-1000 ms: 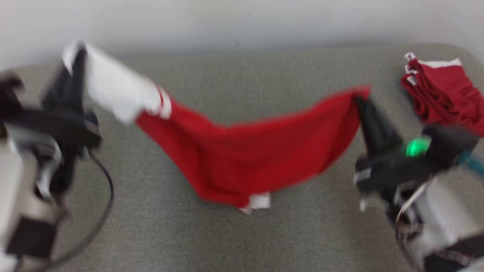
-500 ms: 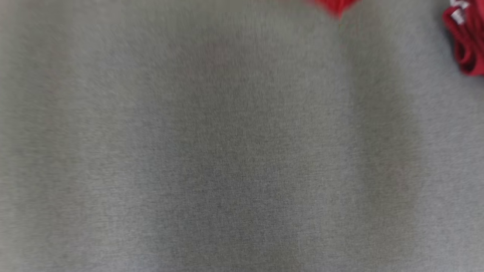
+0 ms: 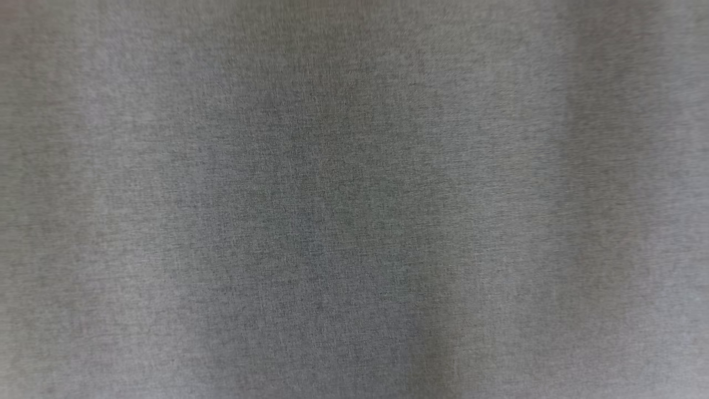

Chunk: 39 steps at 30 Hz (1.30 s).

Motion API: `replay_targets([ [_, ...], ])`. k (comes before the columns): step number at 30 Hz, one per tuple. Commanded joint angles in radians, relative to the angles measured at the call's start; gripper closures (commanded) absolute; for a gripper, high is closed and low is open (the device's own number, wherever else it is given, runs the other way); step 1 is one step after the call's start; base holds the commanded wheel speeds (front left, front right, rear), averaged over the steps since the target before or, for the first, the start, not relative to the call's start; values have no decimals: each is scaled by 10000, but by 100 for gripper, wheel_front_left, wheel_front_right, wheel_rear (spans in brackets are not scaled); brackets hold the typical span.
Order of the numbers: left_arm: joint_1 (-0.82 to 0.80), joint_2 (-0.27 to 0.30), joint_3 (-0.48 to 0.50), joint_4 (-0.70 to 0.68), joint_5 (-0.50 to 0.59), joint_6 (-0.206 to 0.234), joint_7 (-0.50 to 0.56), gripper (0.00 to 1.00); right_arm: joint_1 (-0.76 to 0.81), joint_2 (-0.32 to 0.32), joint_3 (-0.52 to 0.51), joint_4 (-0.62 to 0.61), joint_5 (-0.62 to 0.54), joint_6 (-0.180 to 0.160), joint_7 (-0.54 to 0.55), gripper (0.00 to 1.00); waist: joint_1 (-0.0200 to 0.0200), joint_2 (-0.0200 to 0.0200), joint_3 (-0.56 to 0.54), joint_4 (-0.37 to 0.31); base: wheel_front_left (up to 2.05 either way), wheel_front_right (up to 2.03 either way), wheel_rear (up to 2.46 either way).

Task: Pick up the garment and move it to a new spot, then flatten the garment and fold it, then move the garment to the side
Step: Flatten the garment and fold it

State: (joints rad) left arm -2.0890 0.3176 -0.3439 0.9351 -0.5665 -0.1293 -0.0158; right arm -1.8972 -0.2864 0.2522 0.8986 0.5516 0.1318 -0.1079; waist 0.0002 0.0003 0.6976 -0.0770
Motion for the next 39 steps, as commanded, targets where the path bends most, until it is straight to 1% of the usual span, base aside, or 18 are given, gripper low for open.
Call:
replay_targets([
  [1, -3, -41, -59, -4, -183, -11, -124, 100, -12, -26, 83, 81, 82, -23, -86, 100, -2, -3, 292, 45, 0, 0, 0],
  [5, 768, -35, -680, -293, -647, -3, -441, 100, 521, -168, 761, 5, 557, -23, -388, 100, -2, -3, 180, 86, 0, 0, 0],
  [7, 1355, 198, -1129, -780, -843, -5, -693, 100, 977, -316, 1093, -207, 903, -23, -571, 100, -2, -3, -72, 78, 0, 0, 0],
  [8, 1715, 338, -1083, -990, -1176, 3, -890, 100, 1289, -375, 1299, -376, 1086, -23, -668, 100, -2, -3, -236, 47, 0, 0, 0],
  [13, 4337, 977, -1309, -2261, -1999, -2, -1673, 100, 3408, -814, 2344, -1564, 1944, -23, -1010, 100, -2, -3, -1301, 30, 0, 0, 0],
  [16, 6306, 1333, -1130, -3200, -2383, 51, -1958, 100, 5048, -1245, 2674, -2452, 2453, -23, -1179, 100, -2, -3, -2030, 77, 0, 0, 0],
  [18, 7723, 1482, -873, -4086, -2711, 380, -2106, 100, 6172, -1458, 2831, -3144, 2722, -23, -1263, 100, -2, -3, -2416, 100, 0, 0, 0],
  [20, 9255, 1593, -771, -5082, -2900, 777, -2196, 100, 7389, -1834, 2948, -3816, 2876, -23, -1322, 100, -2, -3, -2768, 182, 0, 0, 0],
  [21, 9969, 1697, -808, -5581, -2885, 952, -2215, 100, 7985, -1991, 2880, -4140, 3019, -23, -1343, 100, -2, -3, -2921, 229, 0, 0, 0],
  [23, 11413, 1802, -733, -6672, -3034, 1457, -2273, 100, 9174, -2324, 2805, -4789, 2993, -23, -1407, 100, -2, -3, -3211, 281, 0, 0, 0],
  [25, 12722, 1898, -652, -7729, -3216, 1935, -2293, 100, 10341, -2509, 2595, -5350, 3125, -23, -1415, 100, -2, -3, -3436, 328, 0, 0, 0],
  [27, 13970, 1951, -635, -8638, -3338, 2358, -2313, 100, 11412, -2734, 2423, -5844, 2934, -23, -1402, 100, -2, -3, -3629, 338, 0, 0, 0],
  [31, 16315, 1913, -353, -9922, -3544, 3169, -2417, 100, 13266, -2734, 1883, -6532, 2602, -23, -1355, 100, -2, -3, -4000, 268, 0, 0, 0],
  [32, 16315, 1913, -353, -9922, -3544, 3169, -2417, 100, 13266, -2734, 1883, -6532, 2602, -23, -1355, 100, -2, -3, -4000, 268, 0, 0, 0],
  [33, 16863, 1812, -210, -10132, -3619, 3319, -2440, 100, 13751, -2601, 1746, -6609, 2631, -23, -1290, 100, -2, -3, -4116, 254, 0, 0, 0],
  [34, 17422, 1718, -147, -10302, -3687, 3410, -2464, 100, 14192, -2610, 1649, -6739, 2437, -23, -1216, 100, -2, -3, -4207, 263, 0, 0, 0],
  [37, 18829, 1512, 66, -10610, -3652, 3560, -2497, 100, 15447, -2382, 1302, -7039, 2114, -23, -1053, 100, -2, -3, -4493, 299, 0, 0, 0],
  [39, 19625, 1173, 289, -10818, -3761, 3577, -2506, 100, 16193, -2241, 1085, -7195, 1980, -23, -918, 100, -2, -3, -4680, 311, 0, 0, 0],
])
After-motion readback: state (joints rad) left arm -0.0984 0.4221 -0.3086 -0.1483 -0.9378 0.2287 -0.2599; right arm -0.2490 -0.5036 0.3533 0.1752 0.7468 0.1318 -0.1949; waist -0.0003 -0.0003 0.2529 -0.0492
